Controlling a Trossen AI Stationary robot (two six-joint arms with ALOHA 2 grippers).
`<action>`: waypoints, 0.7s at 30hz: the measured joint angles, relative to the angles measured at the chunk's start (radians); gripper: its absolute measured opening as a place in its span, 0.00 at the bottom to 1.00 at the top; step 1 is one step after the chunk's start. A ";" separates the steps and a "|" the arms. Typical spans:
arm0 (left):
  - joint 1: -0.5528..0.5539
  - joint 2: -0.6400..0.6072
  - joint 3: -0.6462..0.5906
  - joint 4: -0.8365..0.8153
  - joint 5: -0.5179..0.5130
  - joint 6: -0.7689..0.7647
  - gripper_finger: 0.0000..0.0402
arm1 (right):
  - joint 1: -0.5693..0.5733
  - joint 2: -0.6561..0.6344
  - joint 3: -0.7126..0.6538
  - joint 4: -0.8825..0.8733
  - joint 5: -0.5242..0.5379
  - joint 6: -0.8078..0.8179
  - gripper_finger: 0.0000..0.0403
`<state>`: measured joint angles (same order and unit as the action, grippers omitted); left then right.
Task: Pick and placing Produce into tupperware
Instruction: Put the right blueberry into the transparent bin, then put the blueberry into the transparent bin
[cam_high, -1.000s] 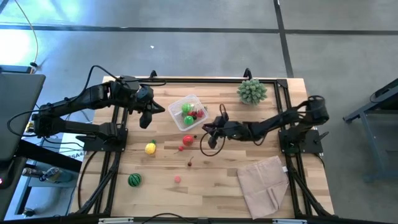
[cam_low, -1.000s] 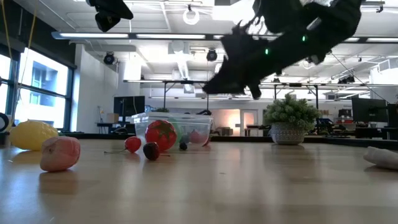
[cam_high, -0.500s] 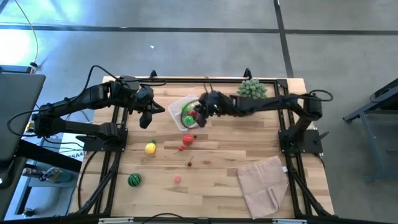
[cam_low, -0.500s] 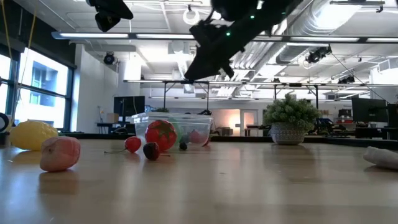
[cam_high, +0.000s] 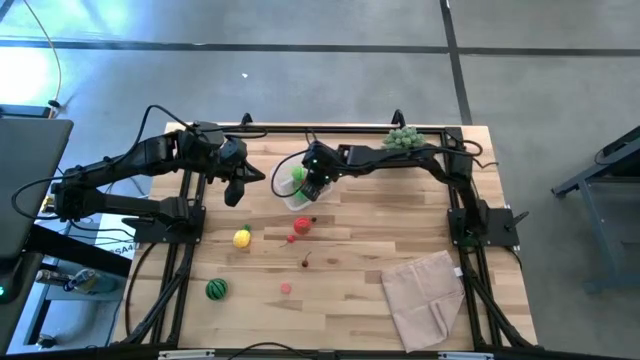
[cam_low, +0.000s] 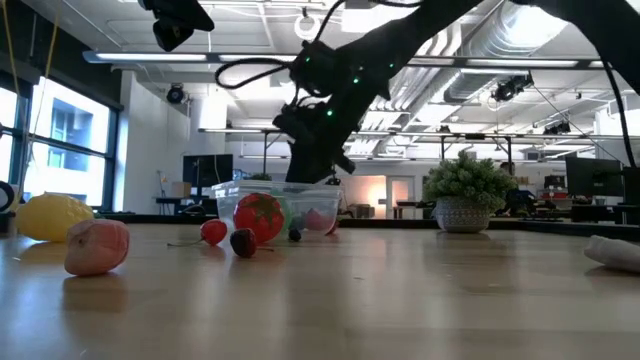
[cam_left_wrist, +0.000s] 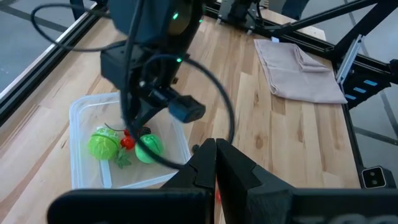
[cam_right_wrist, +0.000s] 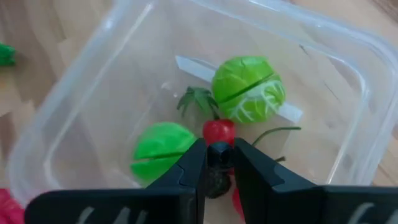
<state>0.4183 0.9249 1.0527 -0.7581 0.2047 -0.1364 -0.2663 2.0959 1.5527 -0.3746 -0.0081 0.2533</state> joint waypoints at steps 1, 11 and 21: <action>0.000 0.000 0.000 0.000 0.000 0.000 0.00 | -0.003 0.008 0.005 -0.004 0.000 0.000 0.13; 0.000 0.000 0.000 0.000 0.000 0.000 0.00 | -0.014 0.018 0.011 -0.002 0.014 -0.010 0.20; 0.000 0.000 0.000 0.000 0.000 0.000 0.00 | -0.015 0.018 0.011 0.001 0.017 -0.046 0.35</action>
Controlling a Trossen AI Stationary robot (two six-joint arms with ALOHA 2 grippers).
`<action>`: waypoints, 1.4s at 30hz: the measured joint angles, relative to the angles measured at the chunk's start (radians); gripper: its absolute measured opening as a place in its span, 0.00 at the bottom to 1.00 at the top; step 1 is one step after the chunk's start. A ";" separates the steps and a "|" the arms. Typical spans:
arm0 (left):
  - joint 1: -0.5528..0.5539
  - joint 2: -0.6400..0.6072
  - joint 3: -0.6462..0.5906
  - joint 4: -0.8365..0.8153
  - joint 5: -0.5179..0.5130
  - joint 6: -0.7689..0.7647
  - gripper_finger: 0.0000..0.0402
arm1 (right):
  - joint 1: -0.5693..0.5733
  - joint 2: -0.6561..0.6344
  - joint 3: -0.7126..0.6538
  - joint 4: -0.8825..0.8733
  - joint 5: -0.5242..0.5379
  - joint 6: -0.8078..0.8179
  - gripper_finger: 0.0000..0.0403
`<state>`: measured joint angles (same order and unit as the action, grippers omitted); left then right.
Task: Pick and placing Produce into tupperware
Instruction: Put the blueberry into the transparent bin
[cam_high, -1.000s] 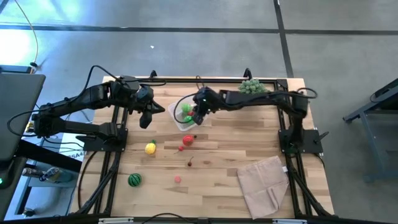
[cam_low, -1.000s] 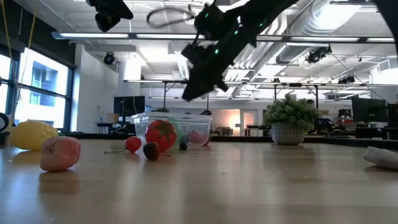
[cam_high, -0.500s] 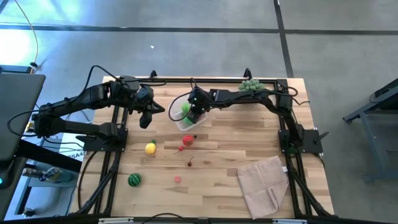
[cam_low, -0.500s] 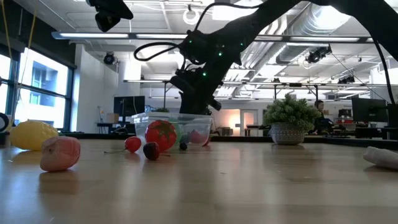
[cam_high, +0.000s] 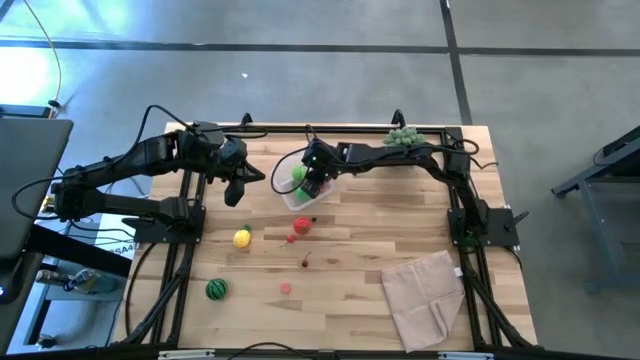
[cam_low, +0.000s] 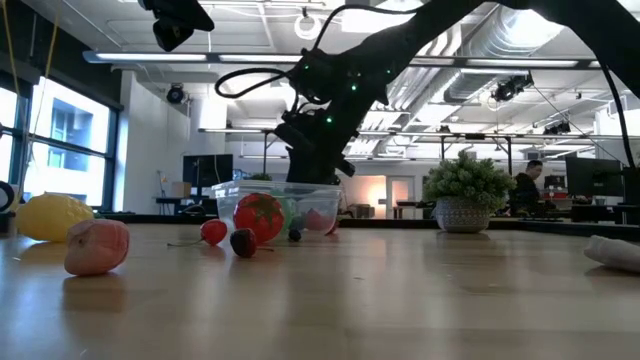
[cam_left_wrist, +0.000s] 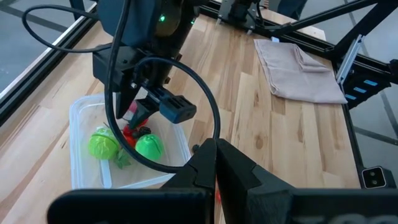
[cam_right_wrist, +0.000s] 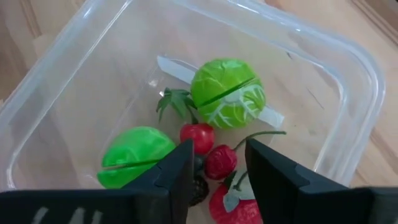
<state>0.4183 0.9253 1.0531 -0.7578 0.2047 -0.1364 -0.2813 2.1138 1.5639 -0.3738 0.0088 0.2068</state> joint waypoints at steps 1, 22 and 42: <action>0.000 0.000 0.000 0.000 0.000 0.000 0.00 | 0.000 -0.002 0.000 0.004 -0.004 -0.004 0.35; 0.000 0.000 0.000 0.000 0.000 0.000 0.00 | 0.125 -0.405 -0.275 0.025 0.066 0.002 0.35; 0.000 0.000 0.000 0.000 0.000 0.000 0.00 | 0.367 -0.306 -0.839 0.996 0.319 -0.110 0.35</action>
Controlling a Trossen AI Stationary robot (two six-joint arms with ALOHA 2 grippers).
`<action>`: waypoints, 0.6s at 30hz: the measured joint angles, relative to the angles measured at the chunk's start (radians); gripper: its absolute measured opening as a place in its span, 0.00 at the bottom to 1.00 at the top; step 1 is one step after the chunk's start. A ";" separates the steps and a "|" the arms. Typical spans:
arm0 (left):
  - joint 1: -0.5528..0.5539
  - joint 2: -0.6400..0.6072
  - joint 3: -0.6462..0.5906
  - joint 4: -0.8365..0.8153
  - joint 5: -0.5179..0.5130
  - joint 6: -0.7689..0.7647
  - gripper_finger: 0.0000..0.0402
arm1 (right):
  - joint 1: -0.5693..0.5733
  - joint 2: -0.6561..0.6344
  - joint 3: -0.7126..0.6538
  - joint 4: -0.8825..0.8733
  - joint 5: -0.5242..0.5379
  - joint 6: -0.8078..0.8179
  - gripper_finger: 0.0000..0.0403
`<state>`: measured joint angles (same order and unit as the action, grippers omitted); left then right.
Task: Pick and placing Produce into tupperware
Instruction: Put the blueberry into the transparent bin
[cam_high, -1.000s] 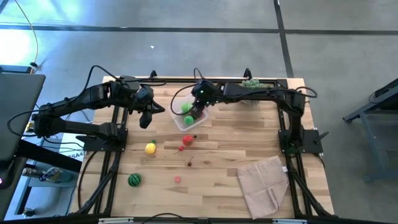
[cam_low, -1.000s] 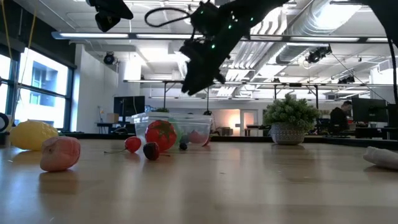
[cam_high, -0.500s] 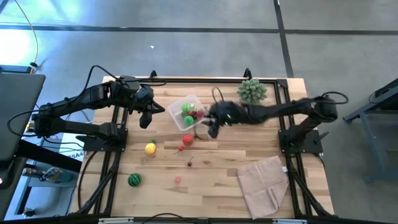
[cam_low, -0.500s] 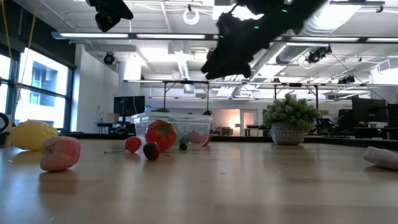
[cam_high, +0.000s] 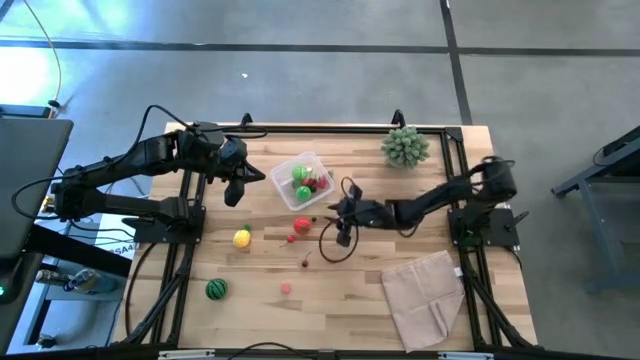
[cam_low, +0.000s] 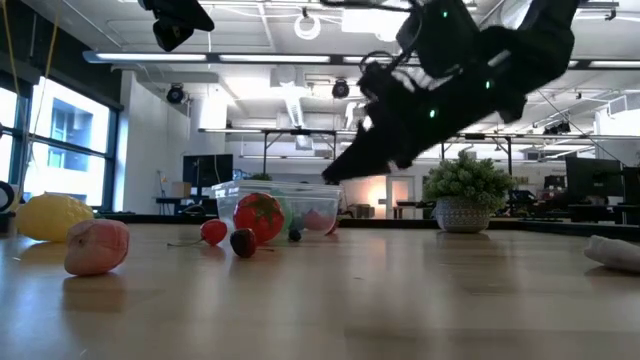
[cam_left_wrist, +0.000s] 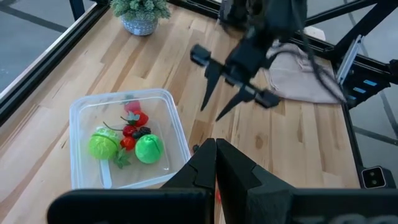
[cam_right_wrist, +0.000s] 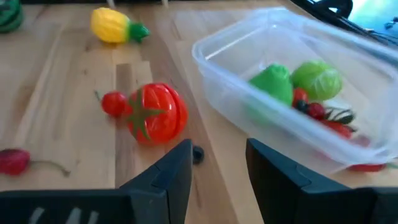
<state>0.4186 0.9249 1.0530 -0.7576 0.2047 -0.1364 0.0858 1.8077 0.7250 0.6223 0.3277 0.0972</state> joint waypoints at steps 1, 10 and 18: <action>0.000 0.000 0.000 0.000 0.000 0.000 0.00 | 0.006 0.035 0.000 0.033 0.016 0.017 0.35; 0.000 0.000 0.000 0.000 0.000 0.000 0.00 | 0.012 0.156 0.028 0.142 -0.049 0.033 0.35; 0.000 0.000 0.000 0.000 0.000 0.000 0.00 | -0.011 0.156 0.098 -0.004 -0.056 0.038 0.35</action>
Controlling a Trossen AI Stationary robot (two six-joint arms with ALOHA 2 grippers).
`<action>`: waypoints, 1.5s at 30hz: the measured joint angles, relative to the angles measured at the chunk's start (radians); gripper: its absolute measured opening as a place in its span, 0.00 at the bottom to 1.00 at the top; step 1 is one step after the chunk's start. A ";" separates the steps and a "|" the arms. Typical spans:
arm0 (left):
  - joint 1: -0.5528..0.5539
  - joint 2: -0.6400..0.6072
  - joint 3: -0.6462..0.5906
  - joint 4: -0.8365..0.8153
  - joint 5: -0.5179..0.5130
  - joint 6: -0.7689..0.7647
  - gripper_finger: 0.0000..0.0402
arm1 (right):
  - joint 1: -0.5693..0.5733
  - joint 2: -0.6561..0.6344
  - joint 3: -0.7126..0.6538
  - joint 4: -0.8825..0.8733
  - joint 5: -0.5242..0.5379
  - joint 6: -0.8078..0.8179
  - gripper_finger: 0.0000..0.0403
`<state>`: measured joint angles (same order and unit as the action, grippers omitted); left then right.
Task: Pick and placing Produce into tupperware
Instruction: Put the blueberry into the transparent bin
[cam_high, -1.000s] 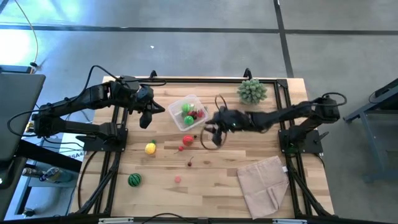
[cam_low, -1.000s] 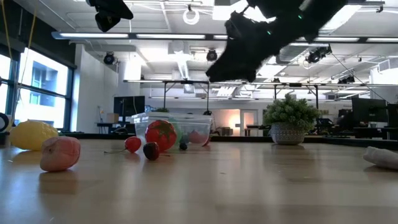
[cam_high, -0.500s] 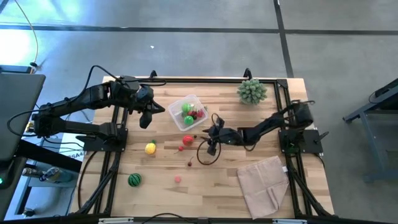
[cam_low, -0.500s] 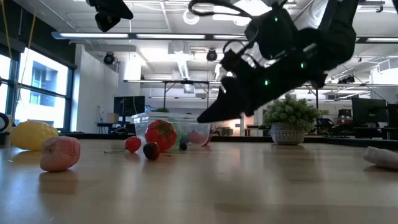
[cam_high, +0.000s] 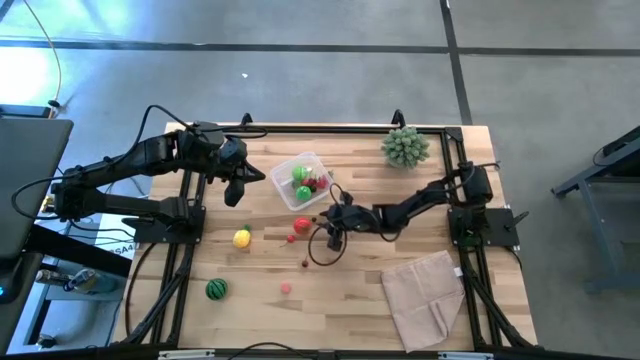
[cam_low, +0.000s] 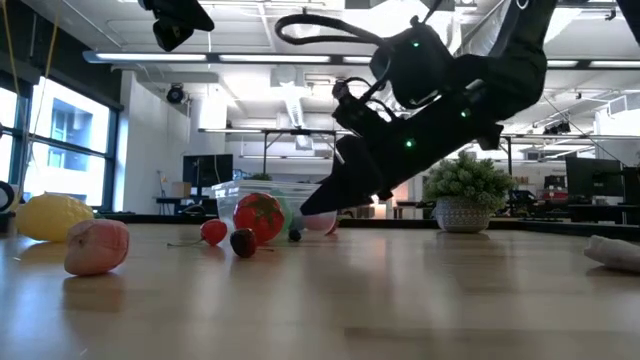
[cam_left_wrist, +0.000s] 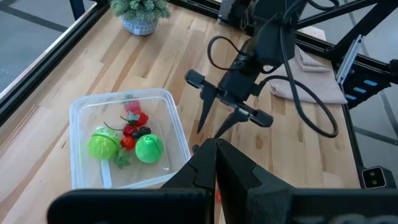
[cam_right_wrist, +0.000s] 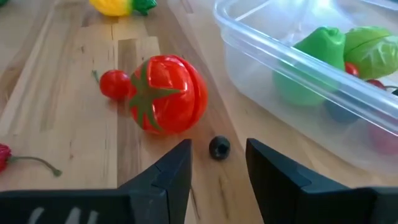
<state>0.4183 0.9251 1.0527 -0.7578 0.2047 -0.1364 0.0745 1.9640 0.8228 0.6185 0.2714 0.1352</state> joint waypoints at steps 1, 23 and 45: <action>0.000 0.000 0.000 0.000 0.000 0.000 0.00 | -0.004 0.000 0.001 -0.002 -0.010 0.004 0.35; 0.000 0.000 0.000 0.000 0.000 0.000 0.00 | -0.035 0.104 0.069 0.023 -0.062 0.040 0.35; 0.000 0.000 0.000 0.000 -0.004 0.000 0.00 | -0.036 0.130 0.089 -0.001 -0.073 0.131 0.25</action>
<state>0.4183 0.9249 1.0527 -0.7578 0.2008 -0.1364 0.0383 2.0945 0.9115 0.6170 0.1984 0.2664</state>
